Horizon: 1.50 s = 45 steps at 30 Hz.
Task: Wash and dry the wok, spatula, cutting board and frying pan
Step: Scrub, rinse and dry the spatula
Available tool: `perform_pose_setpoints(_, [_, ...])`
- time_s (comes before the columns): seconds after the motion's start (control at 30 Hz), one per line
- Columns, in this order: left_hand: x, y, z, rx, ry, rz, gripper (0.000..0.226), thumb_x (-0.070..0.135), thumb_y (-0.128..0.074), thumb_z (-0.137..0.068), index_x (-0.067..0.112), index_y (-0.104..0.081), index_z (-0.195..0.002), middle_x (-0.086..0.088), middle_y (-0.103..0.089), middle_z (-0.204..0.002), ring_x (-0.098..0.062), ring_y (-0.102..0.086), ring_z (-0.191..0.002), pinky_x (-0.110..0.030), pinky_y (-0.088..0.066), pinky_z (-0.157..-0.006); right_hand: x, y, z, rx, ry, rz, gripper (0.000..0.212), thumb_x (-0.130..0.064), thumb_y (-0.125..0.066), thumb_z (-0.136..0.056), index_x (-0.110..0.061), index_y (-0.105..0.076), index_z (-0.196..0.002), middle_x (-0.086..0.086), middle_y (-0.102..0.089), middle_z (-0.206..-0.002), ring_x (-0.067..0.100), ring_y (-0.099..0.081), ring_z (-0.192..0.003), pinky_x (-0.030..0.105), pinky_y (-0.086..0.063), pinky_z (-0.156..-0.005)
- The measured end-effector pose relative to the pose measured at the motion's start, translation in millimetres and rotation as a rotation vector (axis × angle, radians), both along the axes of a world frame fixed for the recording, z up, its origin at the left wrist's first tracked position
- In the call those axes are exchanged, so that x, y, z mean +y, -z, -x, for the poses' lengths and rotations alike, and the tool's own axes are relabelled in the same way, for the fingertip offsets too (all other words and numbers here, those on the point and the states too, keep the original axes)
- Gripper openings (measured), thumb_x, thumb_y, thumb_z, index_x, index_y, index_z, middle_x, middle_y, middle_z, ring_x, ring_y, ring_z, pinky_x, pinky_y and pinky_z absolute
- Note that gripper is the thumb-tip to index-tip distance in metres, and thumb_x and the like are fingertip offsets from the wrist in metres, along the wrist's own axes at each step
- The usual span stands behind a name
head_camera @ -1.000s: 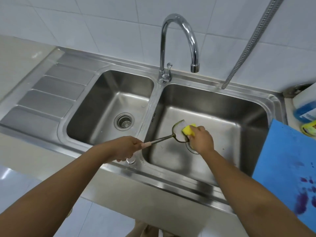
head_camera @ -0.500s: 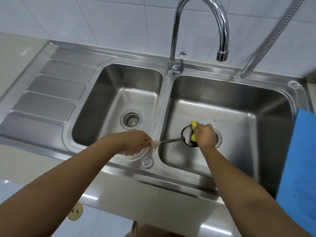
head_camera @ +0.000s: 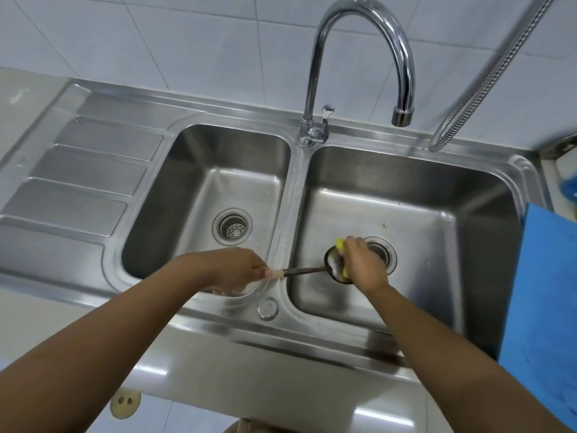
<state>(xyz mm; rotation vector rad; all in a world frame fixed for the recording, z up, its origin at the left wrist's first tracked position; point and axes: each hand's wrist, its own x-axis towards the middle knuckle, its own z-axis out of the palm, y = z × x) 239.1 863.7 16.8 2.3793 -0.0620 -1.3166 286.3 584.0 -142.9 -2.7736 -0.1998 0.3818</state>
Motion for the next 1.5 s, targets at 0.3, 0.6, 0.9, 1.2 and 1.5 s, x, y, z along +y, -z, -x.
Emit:
perform_pose_setpoints(0.3, [-1,3,8,0.025,-0.042,0.043,0.037,0.044,-0.036,-0.103,0.014,-0.057,-0.096,0.0,-0.049,-0.061,-0.016,-0.042,-0.049,-0.025,-0.039,-0.049,-24,-9,6,0.025,-0.087,0.082,0.025,-0.035,-0.047,-0.097,-0.019,-0.049,-0.116,0.004,-0.05,-0.114,0.033,-0.059,-0.095,0.033,-0.039,-0.063])
perform_pose_setpoints(0.6, [2,8,22,0.014,-0.143,0.09,0.038,0.043,-0.039,-0.102,0.013,-0.06,-0.11,0.001,-0.05,-0.065,-0.014,-0.042,-0.05,-0.022,-0.039,-0.045,-46,-20,7,0.217,0.338,-0.324,0.023,-0.035,-0.068,-0.087,-0.027,-0.058,-0.106,-0.004,-0.057,-0.109,0.018,-0.057,-0.099,0.033,-0.047,-0.083])
perform_pose_setpoints(0.9, [7,0,16,-0.157,-0.107,0.112,0.012,0.041,-0.06,-0.093,0.037,-0.06,-0.105,0.01,-0.06,-0.071,-0.009,-0.053,-0.057,-0.023,-0.043,-0.05,-16,-46,-13,0.291,0.959,-0.868,0.031,-0.021,-0.068,-0.082,-0.014,-0.054,-0.109,0.008,-0.061,-0.101,0.022,-0.058,-0.082,0.028,-0.046,-0.064])
perform_pose_setpoints(1.2, [-42,4,-14,-0.661,0.129,-0.072,0.019,0.044,-0.027,-0.103,0.027,-0.035,-0.099,0.003,-0.06,-0.078,-0.016,-0.055,-0.063,-0.03,-0.033,-0.051,-48,-108,-30,0.224,1.123,-1.678,0.015,-0.035,-0.056,-0.084,-0.022,-0.062,-0.088,0.0,-0.062,-0.076,0.014,-0.057,-0.062,0.024,-0.047,-0.06])
perform_pose_setpoints(1.5, [-50,21,-10,-0.429,-0.11,0.064,0.074,0.071,-0.022,-0.092,0.009,-0.048,-0.061,-0.002,-0.052,-0.059,-0.015,-0.051,-0.057,-0.03,-0.044,-0.065,-19,-101,-18,-0.104,0.764,-1.208,0.042,-0.007,-0.054,-0.09,-0.026,-0.058,-0.128,-0.003,-0.061,-0.108,0.011,-0.06,-0.088,0.026,-0.054,-0.071])
